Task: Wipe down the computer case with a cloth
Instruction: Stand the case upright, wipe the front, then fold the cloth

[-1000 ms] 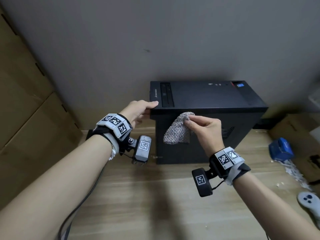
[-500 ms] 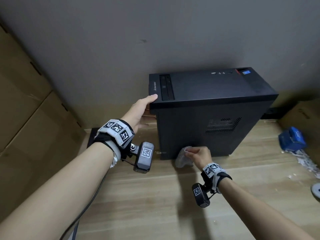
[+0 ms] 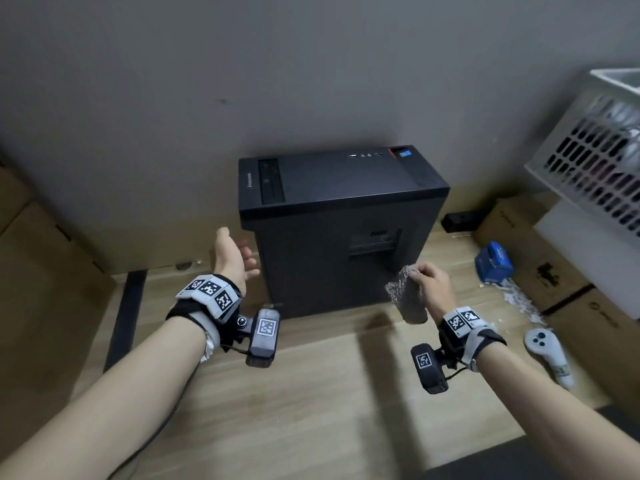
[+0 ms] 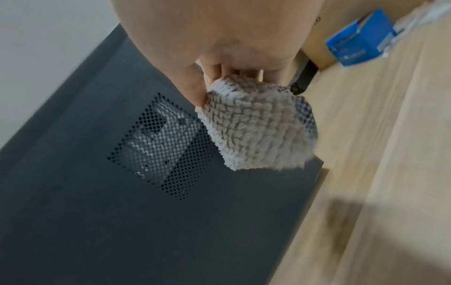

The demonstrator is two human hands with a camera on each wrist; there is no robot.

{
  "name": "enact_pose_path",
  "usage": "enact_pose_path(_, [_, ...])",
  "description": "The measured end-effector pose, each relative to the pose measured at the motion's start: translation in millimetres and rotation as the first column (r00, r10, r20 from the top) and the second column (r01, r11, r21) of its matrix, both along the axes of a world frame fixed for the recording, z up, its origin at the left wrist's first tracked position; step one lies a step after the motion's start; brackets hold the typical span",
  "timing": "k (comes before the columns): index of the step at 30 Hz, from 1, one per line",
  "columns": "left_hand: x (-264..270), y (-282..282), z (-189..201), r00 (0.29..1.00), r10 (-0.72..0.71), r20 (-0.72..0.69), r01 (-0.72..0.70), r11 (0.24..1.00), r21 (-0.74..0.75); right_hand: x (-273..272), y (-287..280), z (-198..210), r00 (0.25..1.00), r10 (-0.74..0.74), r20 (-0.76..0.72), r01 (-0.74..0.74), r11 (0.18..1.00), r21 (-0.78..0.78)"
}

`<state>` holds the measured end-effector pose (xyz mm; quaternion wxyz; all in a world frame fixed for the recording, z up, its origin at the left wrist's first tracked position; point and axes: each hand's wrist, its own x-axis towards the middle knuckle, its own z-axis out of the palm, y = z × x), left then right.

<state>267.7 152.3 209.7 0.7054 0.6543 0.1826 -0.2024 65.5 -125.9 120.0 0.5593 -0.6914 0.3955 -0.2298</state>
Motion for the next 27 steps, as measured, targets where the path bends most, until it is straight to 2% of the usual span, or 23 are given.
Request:
enact_pose_path(7, [-45, -19, -28, 0.971, -0.221, -0.088, 0.233, 0.961, 0.147, -44, -13, -1, 0.993, 0.097, -0.061, -0.098, 0.995, -0.019])
enact_pose_path(9, [-66, -31, -34, 0.944, -0.322, -0.068, 0.329, 0.922, 0.204, -58, -17, -1, 0.984, 0.163, -0.077, -0.166, 0.985, -0.037])
enact_pose_path(11, [-92, -48, -42, 0.884, -0.467, -0.031, 0.457, 0.848, 0.268, -73, -19, 1, 0.962, 0.257, -0.092, -0.261, 0.965, -0.035])
enact_pose_path(13, [-121, -65, -51, 0.749, -0.662, 0.004, 0.620, 0.703, 0.348, -88, -17, 8, 0.925, 0.372, -0.083, -0.374, 0.927, -0.013])
enact_pose_path(16, [-164, -89, -69, 0.431, -0.901, 0.051, 0.808, 0.410, 0.422, -110, -13, 24, 0.824, 0.566, -0.011, -0.565, 0.823, 0.059])
enact_pose_path(19, [-198, -108, -89, 0.064, -0.998, 0.028, 0.832, 0.069, 0.551, -131, -14, 39, 0.667, 0.745, -0.005, -0.742, 0.664, 0.096])
enact_pose_path(20, [-208, -113, -94, -0.027, -1.000, 0.002, 0.822, -0.021, 0.568, -137, -15, 42, 0.612, 0.790, -0.027, -0.784, 0.611, 0.104])
enact_pose_path(21, [-216, -117, -101, -0.082, -0.996, -0.022, 0.821, -0.080, 0.565, -142, -16, 43, 0.561, 0.826, -0.052, -0.819, 0.563, 0.108])
enact_pose_path(22, [-225, -119, -106, -0.105, -0.993, -0.046, 0.830, -0.113, 0.547, -146, -17, 43, 0.522, 0.850, -0.074, -0.843, 0.527, 0.112])
enact_pose_path(24, [-241, -120, -114, -0.081, -0.995, -0.056, 0.864, -0.098, 0.494, -152, -18, 39, 0.480, 0.871, -0.100, -0.863, 0.490, 0.124])
enact_pose_path(27, [-255, -111, -123, 0.088, -0.996, -0.010, 0.906, 0.076, 0.416, -158, -21, 27, 0.502, 0.850, -0.157, -0.847, 0.521, 0.110])
